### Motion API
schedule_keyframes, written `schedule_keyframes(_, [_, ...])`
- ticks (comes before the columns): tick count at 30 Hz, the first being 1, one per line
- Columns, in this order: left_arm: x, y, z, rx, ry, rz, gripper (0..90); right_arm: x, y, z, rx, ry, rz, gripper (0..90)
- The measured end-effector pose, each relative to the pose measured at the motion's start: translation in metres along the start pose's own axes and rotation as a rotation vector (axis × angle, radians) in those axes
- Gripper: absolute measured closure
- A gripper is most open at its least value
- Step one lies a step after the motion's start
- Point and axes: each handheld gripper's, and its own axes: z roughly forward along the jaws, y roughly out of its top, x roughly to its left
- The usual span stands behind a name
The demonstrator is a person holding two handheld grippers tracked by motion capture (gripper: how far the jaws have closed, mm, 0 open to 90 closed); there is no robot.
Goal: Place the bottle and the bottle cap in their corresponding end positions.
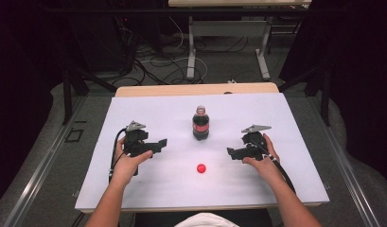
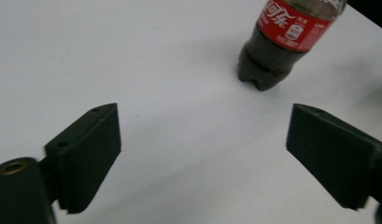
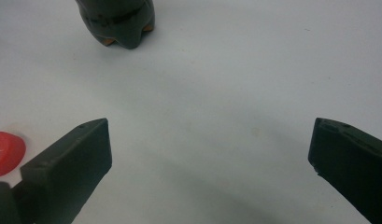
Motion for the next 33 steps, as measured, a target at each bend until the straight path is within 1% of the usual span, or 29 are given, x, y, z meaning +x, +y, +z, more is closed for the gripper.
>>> schedule_keyframes(1, [0.004, 0.0, -0.001, -0.005, 0.005, 0.002, 5.7, -0.001, 0.0, 0.0, 0.002, -0.006, 0.0, 0.0])
schedule_keyframes(3, [0.011, -0.001, -0.002, -0.013, 0.033, 0.002, 3.6, -0.002, -0.001, 0.0, 0.006, -0.007, 0.015, 0.0])
schedule_keyframes(4, [0.014, -0.002, -0.002, -0.013, 0.043, -0.011, 2.2, -0.003, -0.001, 0.0, 0.002, -0.014, 0.013, 0.0])
schedule_keyframes(5, [0.018, -0.002, -0.002, -0.014, 0.047, -0.013, 1.0, -0.005, -0.001, 0.0, 0.0, -0.011, 0.005, 0.0])
schedule_keyframes(6, [0.021, -0.003, -0.003, -0.019, 0.049, -0.026, 0.6, -0.005, -0.001, 0.0, -0.003, -0.014, 0.015, 0.0])
schedule_keyframes(7, [0.024, -0.004, -0.003, -0.017, 0.06, -0.036, 0.6, -0.006, -0.001, 0.0, -0.011, -0.014, 0.014, 0.0])
schedule_keyframes(8, [0.026, -0.006, -0.002, -0.02, 0.075, -0.039, 0.7, -0.006, -0.001, -0.001, -0.009, -0.016, 0.026, 0.0])
schedule_keyframes(9, [0.028, -0.007, -0.002, -0.021, 0.086, -0.031, 0.6, -0.006, -0.001, -0.001, -0.01, -0.017, 0.026, 0.0])
schedule_keyframes(10, [0.03, -0.008, -0.002, -0.013, 0.086, -0.026, 0.6, -0.007, -0.001, -0.001, -0.011, -0.019, 0.021, 0.0])
schedule_keyframes(11, [0.032, -0.009, -0.003, -0.005, 0.092, -0.02, 0.6, -0.007, -0.001, 0.0, -0.009, -0.025, 0.032, 0.0])
schedule_keyframes(13, [0.034, -0.011, -0.002, -0.01, 0.102, -0.017, 0.6, -0.01, -0.002, 0.0, -0.013, -0.022, 0.028, 0.0])
schedule_keyframes(14, [0.037, -0.012, -0.001, -0.007, 0.113, -0.003, 0.6, -0.01, -0.002, 0.001, -0.012, -0.025, 0.033, 0.0])
schedule_keyframes(15, [0.038, -0.013, -0.001, -0.003, 0.121, -0.019, 0.7, -0.011, -0.003, 0.001, -0.009, -0.028, 0.029, 0.0])
schedule_keyframes(16, [0.041, -0.013, -0.001, 0.009, 0.125, -0.014, 0.6, -0.012, -0.003, 0.001, -0.008, -0.031, 0.026, 0.0])
schedule_keyframes(18, [0.044, -0.016, 0.0, 0.011, 0.128, -0.039, 0.7, -0.013, -0.003, 0.001, -0.006, -0.034, 0.037, 0.0])
schedule_keyframes(19, [0.046, -0.017, 0.001, 0.011, 0.141, -0.035, 0.7, -0.014, -0.004, 0.002, -0.004, -0.037, 0.04, 0.0])
schedule_keyframes(20, [0.049, -0.018, 0.001, 0.017, 0.15, -0.043, 0.6, -0.014, -0.004, 0.002, -0.004, -0.037, 0.043, 0.0])
schedule_keyframes(21, [0.051, -0.019, 0.001, 0.018, 0.155, -0.039, 0.6, -0.015, -0.004, 0.002, -0.002, -0.036, 0.04, 0.0])
schedule_keyframes(22, [0.052, -0.019, 0.001, 0.032, 0.159, -0.045, 0.6, -0.016, -0.004, 0.002, 0.0, -0.04, 0.039, 0.0])
schedule_keyframes(24, [0.055, -0.021, 0.001, 0.039, 0.183, -0.049, 0.6, -0.017, -0.005, 0.002, -0.003, -0.042, 0.04, 0.0])
schedule_keyframes(26, [0.057, -0.023, 0.002, 0.037, 0.19, -0.057, 0.6, -0.018, -0.005, 0.003, -0.002, -0.044, 0.04, 0.0])
schedule_keyframes(27, [0.058, -0.023, 0.001, 0.051, 0.19, -0.056, 0.6, -0.018, -0.005, 0.003, -0.003, -0.046, 0.046, 0.0])
schedule_keyframes(28, [0.059, -0.024, 0.002, 0.043, 0.193, -0.057, 0.6, -0.018, -0.005, 0.003, -0.005, -0.047, 0.048, 0.0])
schedule_keyframes(33, [0.062, -0.026, 0.001, 0.038, 0.191, -0.069, 0.6, -0.019, -0.006, 0.003, -0.004, -0.047, 0.044, 0.0])
